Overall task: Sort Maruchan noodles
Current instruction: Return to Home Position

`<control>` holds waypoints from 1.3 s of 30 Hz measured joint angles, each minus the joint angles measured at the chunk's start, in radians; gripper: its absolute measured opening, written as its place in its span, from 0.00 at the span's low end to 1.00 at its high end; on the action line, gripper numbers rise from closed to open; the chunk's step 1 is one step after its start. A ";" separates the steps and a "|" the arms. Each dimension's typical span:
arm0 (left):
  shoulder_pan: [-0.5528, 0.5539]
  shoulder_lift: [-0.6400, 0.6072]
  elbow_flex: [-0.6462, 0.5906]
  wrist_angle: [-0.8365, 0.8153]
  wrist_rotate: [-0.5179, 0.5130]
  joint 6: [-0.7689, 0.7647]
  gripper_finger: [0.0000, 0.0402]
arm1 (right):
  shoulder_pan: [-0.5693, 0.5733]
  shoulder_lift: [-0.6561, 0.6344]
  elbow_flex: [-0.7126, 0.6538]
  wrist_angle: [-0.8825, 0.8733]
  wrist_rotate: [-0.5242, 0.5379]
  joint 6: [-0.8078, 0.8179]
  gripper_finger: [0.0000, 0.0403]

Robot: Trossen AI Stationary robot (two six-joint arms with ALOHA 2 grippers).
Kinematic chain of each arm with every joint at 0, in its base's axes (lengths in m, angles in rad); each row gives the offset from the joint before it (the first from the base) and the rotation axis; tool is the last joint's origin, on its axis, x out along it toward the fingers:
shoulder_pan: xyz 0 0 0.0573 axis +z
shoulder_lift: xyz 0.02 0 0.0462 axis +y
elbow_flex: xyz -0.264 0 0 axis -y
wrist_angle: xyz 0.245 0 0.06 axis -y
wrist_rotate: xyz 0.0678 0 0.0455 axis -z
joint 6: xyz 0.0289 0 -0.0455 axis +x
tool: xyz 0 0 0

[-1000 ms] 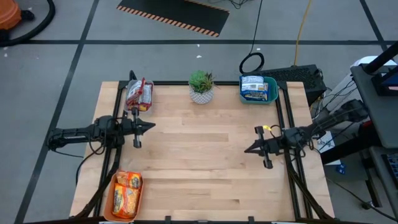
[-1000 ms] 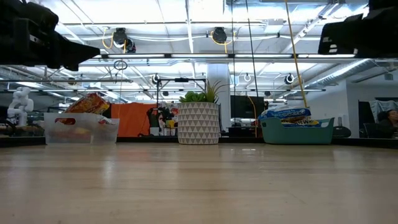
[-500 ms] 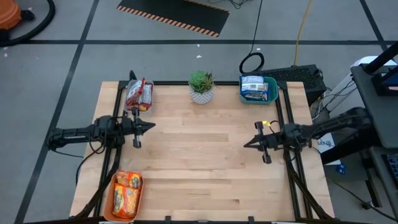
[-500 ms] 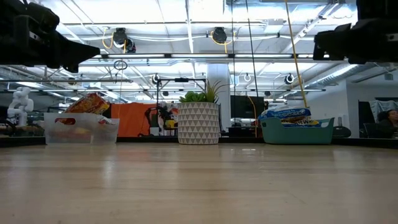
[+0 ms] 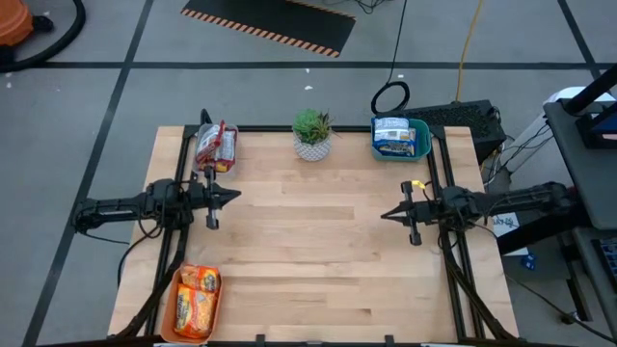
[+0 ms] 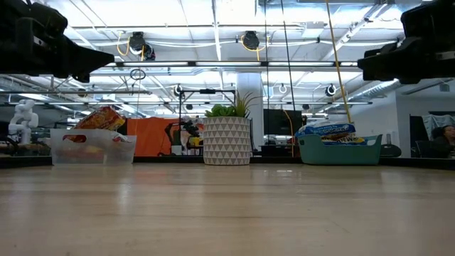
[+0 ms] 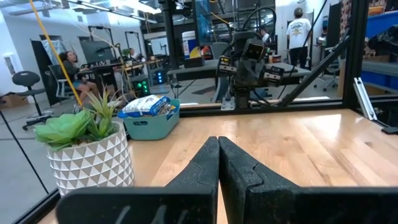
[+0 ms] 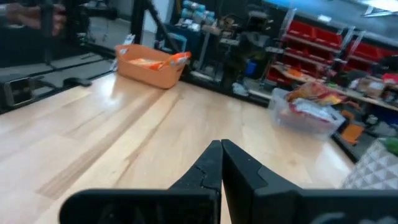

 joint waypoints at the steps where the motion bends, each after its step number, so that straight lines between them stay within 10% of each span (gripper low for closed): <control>1: 0.000 0.000 0.000 0.000 0.000 -0.001 0.01 | 0.000 -0.011 0.000 -0.019 -0.013 0.002 0.00; 15: 0.000 0.000 0.000 0.001 0.000 0.002 0.01 | -0.001 -0.150 0.000 -0.123 0.142 0.007 0.00; 39: 0.000 0.000 0.000 0.008 0.000 0.003 0.01 | -0.069 -0.285 0.000 -0.194 -0.066 -0.033 0.00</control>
